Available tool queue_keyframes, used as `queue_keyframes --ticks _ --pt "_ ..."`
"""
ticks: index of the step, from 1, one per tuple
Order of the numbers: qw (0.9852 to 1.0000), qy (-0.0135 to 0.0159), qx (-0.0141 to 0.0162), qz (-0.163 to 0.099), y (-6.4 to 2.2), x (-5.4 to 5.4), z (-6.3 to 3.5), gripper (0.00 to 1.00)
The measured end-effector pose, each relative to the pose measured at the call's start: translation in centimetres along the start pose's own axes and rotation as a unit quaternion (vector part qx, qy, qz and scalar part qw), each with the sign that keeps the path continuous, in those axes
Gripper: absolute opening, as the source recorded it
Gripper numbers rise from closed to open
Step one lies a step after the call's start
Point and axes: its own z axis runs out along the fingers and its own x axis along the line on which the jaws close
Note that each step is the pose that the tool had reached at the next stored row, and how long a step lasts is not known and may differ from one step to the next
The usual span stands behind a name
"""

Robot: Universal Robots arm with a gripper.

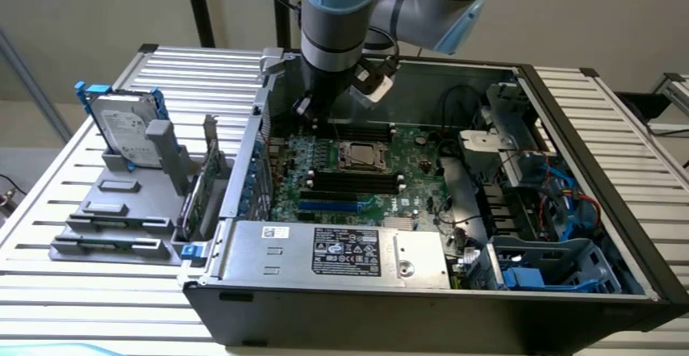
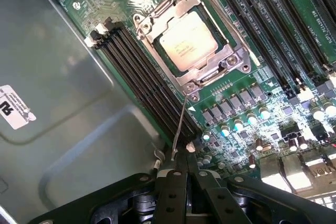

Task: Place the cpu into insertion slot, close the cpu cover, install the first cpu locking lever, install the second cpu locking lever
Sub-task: 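Install the first cpu locking lever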

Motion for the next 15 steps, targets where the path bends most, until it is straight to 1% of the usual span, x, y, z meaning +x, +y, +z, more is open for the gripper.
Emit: queue_keyframes --ticks 2,4,12,15 --pt "1.0000 0.0006 -0.0006 0.002 0.14 0.2 -0.03 0.11" --pt "1.0000 0.0009 -0.0010 0.003 0.54 0.5 -0.06 0.11" --pt "1.0000 0.0016 -0.0012 0.004 3.06 2.4 -0.11 0.11" --pt "1.0000 0.0022 -0.0017 0.006 3.48 2.7 0.04 0.11"
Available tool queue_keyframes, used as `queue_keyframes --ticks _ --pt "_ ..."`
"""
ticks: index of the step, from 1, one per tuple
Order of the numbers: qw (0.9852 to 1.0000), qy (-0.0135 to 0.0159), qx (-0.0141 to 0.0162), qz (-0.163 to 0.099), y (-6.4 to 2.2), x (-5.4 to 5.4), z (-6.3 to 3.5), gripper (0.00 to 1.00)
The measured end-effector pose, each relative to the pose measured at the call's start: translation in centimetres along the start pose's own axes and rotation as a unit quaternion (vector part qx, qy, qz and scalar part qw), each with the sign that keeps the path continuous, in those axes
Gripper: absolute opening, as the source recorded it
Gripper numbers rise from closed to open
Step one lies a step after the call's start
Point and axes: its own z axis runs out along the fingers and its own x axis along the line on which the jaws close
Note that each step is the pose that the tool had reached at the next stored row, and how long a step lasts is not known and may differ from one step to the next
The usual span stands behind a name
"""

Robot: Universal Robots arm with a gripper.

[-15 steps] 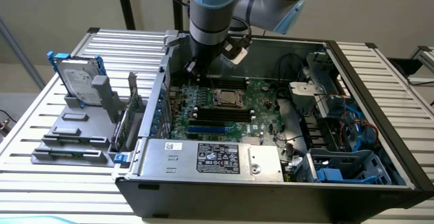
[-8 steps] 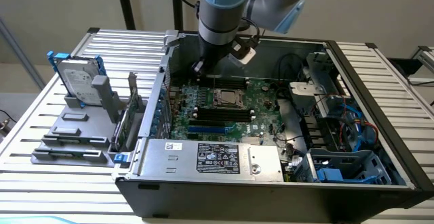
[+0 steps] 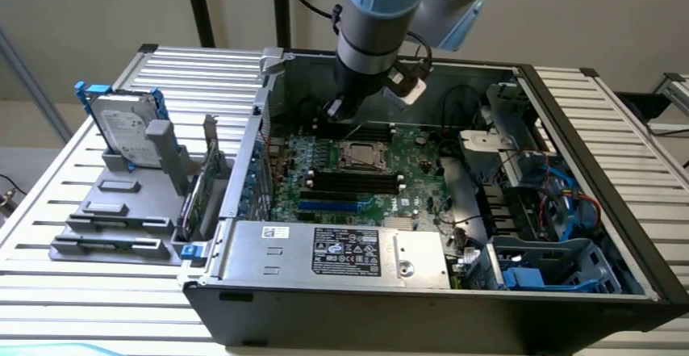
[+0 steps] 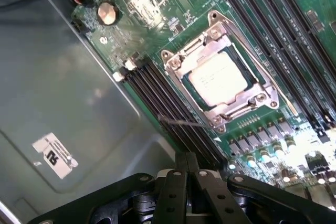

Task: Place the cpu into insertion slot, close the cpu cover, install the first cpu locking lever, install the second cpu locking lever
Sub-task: 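Install the first cpu locking lever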

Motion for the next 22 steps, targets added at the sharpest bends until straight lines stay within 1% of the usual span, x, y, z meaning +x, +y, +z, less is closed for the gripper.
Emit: queue_keyframes --ticks 2,14,19,22 --pt "1.0000 0.0000 -0.0001 0.000 0.09 0.0 0.19 0.11" --pt "1.0000 -0.0001 0.0000 0.000 0.74 -0.8 2.15 0.11" --pt "1.0000 -0.0002 0.0002 -0.001 0.80 -1.2 2.98 0.11" --pt "1.0000 -0.0012 -0.0003 -0.001 0.87 -1.4 3.34 0.11"
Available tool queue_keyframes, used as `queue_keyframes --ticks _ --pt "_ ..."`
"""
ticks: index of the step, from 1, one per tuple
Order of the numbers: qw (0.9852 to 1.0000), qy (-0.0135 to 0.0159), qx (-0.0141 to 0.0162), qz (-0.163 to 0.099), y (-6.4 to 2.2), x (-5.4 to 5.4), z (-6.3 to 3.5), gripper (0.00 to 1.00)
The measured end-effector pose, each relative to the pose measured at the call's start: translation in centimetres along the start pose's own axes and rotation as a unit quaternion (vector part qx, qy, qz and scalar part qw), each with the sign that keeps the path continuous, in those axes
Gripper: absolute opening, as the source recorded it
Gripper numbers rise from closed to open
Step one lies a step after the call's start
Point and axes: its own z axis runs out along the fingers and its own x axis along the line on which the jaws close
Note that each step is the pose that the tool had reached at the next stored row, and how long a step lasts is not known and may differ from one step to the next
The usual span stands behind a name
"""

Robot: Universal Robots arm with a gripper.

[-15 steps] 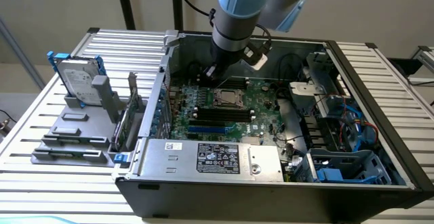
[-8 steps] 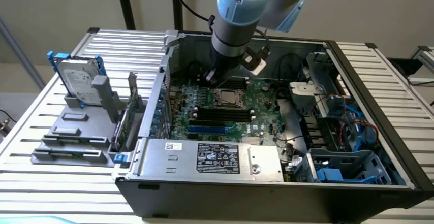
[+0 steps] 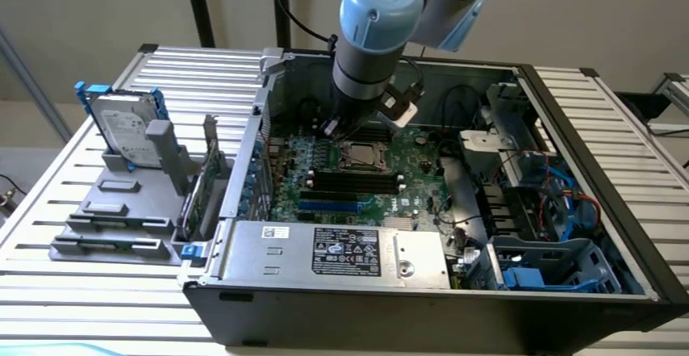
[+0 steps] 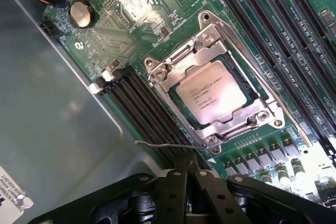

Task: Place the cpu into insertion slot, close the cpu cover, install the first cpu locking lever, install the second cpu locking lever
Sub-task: 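Install the first cpu locking lever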

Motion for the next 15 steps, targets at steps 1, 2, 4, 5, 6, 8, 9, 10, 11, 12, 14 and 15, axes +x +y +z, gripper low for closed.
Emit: queue_keyframes --ticks 1,2,4,5,6,8,9,10,11,12,14,15 --pt "1.0000 -0.0003 -0.0002 0.000 0.01 -0.01 0.02 0.11" --pt "1.0000 -0.0002 -0.0003 0.000 0.01 -0.02 0.07 0.11" --pt "1.0000 -0.0001 -0.0004 0.000 0.02 -0.02 0.21 0.11" --pt "1.0000 -0.0003 -0.0004 0.000 0.04 -0.04 0.31 0.11" --pt "1.0000 -0.0003 -0.0005 0.000 0.05 -0.05 0.45 0.11" --pt "1.0000 -0.0011 -0.0010 0.000 0.03 0.00 0.65 0.11" --pt "1.0000 -0.0019 -0.0017 0.000 -0.02 0.06 0.73 0.11" --pt "1.0000 -0.0027 -0.0024 0.000 -0.07 0.13 0.78 0.11" --pt "1.0000 -0.0039 -0.0033 0.000 -0.12 0.20 0.84 0.11" --pt "1.0000 -0.0054 -0.0045 0.000 -0.17 0.27 0.88 0.11" --pt "0.9999 -0.0107 -0.0087 0.001 -0.17 0.35 0.91 0.11" --pt "0.9999 -0.0135 -0.0106 0.001 -0.14 0.38 0.91 0.11"
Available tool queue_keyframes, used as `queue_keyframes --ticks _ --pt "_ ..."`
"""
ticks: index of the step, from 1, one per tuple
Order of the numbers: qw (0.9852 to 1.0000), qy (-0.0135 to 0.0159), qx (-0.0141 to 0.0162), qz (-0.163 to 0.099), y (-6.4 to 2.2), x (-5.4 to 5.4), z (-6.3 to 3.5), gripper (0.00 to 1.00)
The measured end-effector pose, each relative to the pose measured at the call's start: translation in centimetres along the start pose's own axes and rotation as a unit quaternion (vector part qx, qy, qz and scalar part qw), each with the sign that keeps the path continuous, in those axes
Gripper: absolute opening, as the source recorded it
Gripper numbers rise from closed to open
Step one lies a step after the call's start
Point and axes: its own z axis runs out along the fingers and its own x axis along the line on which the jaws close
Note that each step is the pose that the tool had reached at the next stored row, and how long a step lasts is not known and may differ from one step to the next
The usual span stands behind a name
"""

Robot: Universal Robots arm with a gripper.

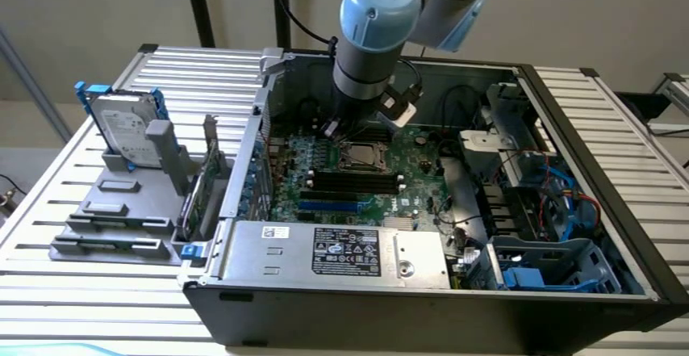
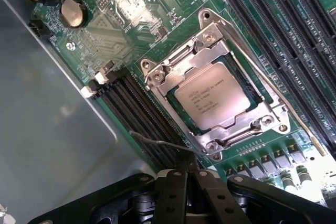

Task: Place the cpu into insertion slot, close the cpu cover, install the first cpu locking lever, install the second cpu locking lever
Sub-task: 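Install the first cpu locking lever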

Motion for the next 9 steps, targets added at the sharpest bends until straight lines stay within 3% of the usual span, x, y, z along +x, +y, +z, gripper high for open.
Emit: queue_keyframes --ticks 3,9 --pt "1.0000 -0.0053 -0.0022 0.001 0.02 0.03 -0.02 0.11" --pt "0.9999 -0.0099 0.0002 0.003 0.49 0.44 -0.04 0.11"
